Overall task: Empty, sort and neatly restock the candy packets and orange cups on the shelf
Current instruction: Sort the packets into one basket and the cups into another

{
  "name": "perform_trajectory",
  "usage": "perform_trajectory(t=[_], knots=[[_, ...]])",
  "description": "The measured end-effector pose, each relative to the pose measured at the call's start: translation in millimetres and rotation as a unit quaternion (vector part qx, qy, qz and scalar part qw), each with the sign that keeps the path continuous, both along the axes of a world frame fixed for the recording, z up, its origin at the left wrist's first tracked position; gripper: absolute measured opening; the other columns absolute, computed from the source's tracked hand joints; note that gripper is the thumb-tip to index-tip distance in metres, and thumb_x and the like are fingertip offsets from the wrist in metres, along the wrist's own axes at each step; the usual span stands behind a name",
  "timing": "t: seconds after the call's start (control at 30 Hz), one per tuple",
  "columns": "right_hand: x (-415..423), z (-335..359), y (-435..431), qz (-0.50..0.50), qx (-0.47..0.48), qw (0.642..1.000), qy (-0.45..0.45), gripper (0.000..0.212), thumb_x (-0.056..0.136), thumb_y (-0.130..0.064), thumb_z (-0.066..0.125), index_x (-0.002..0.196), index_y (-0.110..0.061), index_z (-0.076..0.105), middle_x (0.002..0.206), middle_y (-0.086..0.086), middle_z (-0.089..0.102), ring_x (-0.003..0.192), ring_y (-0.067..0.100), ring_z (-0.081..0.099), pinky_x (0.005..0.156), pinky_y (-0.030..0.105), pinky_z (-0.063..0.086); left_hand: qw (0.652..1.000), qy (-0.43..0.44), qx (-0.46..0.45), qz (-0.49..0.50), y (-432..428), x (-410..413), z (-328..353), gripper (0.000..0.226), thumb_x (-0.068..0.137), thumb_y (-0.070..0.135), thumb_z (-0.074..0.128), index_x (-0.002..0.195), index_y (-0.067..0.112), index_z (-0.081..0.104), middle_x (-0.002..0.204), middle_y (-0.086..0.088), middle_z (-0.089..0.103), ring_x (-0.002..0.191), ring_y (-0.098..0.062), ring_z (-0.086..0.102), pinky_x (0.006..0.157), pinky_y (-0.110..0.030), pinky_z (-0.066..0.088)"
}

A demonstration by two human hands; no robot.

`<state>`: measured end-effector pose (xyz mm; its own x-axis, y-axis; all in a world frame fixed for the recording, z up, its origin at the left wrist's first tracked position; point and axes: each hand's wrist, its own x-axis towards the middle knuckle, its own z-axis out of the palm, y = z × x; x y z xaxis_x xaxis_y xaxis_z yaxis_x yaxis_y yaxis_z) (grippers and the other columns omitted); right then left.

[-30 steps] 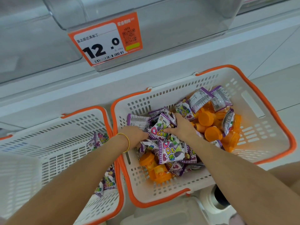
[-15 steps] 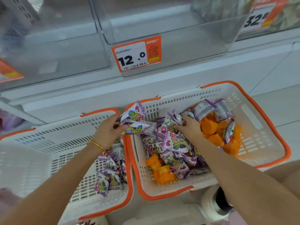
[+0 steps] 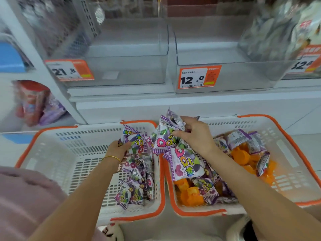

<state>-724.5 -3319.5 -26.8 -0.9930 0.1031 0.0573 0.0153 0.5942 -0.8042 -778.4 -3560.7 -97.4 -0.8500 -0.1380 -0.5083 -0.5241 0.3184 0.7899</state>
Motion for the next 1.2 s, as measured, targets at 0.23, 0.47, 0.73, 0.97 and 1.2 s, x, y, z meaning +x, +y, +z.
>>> perform_trajectory(t=[0.23, 0.47, 0.73, 0.97, 1.2], knots=[[-36, -25, -95, 0.065, -0.015, 0.998, -0.014, 0.037, 0.084, -0.02, 0.071, 0.119, -0.009, 0.063, 0.07, -0.018, 0.051, 0.063, 0.002, 0.045, 0.056, 0.006, 0.034, 0.976, -0.096, 0.068, 0.181, -40, -11, 10, 0.031, 0.096, 0.041, 0.04, 0.08, 0.015, 0.048, 0.077, -0.006, 0.041, 0.063, -0.017, 0.041, 0.066, -0.032, 0.041], [-49, -60, -133, 0.123, -0.057, 0.973, -0.187, 0.059, 0.093, -0.036, 0.058, 0.145, -0.017, 0.036, 0.148, 0.007, 0.04, 0.125, 0.029, 0.05, 0.105, 0.042, 0.041, 0.967, 0.177, -0.031, 0.183, -37, -25, 42, 0.03, 0.094, 0.017, 0.043, 0.064, 0.02, 0.042, 0.069, -0.007, 0.043, 0.078, -0.021, 0.041, 0.073, -0.033, 0.032], [-7, -78, 17, -0.005, -0.074, 0.983, -0.167, 0.027, 0.098, -0.01, 0.049, 0.122, -0.013, 0.058, 0.113, 0.006, 0.06, 0.069, 0.019, 0.067, 0.056, 0.025, 0.057, 0.925, 0.294, -0.106, -0.215, 67, 1, 24, 0.023, 0.092, 0.012, 0.055, 0.115, 0.009, 0.059, 0.115, -0.007, 0.053, 0.089, -0.015, 0.054, 0.082, -0.025, 0.045], [22, -115, 140, -0.069, 0.086, 0.951, -0.287, 0.057, 0.087, -0.029, 0.067, 0.137, -0.014, 0.043, 0.128, 0.01, 0.055, 0.104, 0.022, 0.056, 0.089, 0.037, 0.049, 0.74, 0.158, -0.31, -0.576, 165, 12, -36, 0.085, 0.085, 0.036, 0.066, 0.15, 0.019, 0.014, 0.158, -0.008, 0.002, 0.145, -0.028, 0.003, 0.118, -0.04, 0.013], [40, -170, 140, 0.059, 0.161, 0.925, -0.339, 0.117, 0.066, -0.065, 0.072, 0.151, -0.028, 0.002, 0.155, 0.004, 0.026, 0.138, 0.03, 0.031, 0.108, 0.05, 0.035, 0.598, 0.077, -0.458, -0.653, 197, -18, -81, 0.114, 0.072, 0.059, 0.068, 0.15, 0.022, -0.005, 0.156, -0.015, -0.015, 0.144, -0.034, -0.011, 0.116, -0.049, 0.005]])
